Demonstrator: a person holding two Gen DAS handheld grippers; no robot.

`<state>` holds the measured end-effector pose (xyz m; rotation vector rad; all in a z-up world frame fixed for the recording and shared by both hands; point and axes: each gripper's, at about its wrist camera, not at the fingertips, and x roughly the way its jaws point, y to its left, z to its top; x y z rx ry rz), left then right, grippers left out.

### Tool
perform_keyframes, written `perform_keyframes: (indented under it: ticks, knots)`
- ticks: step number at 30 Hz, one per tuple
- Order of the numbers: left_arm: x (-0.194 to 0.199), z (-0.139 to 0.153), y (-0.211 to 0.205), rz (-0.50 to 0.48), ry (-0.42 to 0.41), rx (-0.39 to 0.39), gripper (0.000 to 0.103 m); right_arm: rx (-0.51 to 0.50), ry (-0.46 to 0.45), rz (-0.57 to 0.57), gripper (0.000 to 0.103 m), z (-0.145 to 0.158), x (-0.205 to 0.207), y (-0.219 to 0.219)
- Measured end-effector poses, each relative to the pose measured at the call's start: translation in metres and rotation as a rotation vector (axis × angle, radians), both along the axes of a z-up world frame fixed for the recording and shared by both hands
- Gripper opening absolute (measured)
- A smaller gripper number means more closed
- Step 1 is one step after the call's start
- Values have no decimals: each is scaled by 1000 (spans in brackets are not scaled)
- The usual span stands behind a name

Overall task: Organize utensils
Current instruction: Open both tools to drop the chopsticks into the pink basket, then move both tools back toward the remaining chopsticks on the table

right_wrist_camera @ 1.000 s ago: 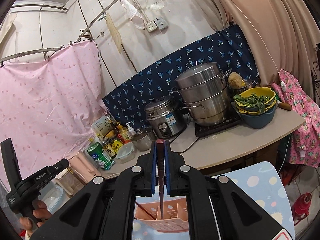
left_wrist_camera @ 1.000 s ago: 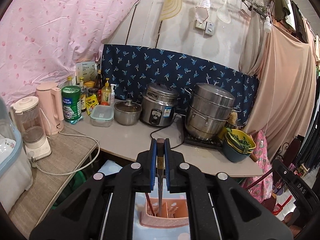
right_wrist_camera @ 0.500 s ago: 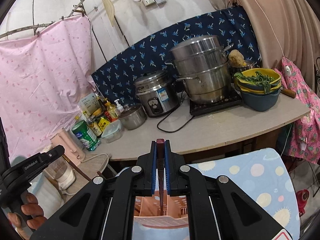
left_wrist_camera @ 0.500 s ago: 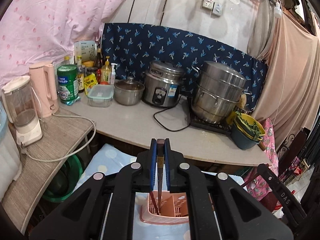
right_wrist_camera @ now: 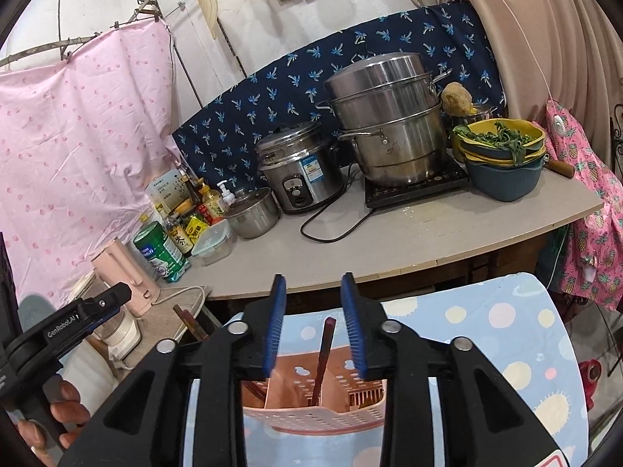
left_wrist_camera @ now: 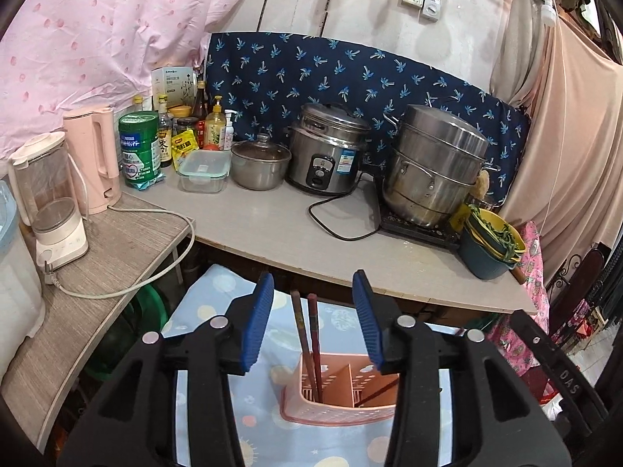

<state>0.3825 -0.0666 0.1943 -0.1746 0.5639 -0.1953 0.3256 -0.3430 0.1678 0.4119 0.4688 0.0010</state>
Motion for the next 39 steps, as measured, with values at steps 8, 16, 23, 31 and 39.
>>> perform_keyframes:
  ticks: [8,16,23,31,39]
  knots:
    - [-25,-6,6,31,3,63,54,-35,-4,13,39,3,-30,12]
    - [-62,-14,7,30,18,134,54,-91,23,38,39,-4,-75,33]
    - [-101,-27,10,25,32,190,54,-143,54,51,40,-16,-118,45]
    - [-144,-57,16,8,85,223,54,-157,116,57,40,-47,-166,51]
    - [-179,-101,26,-4,171,243,55,-179,221,61,40,-97,-211,58]
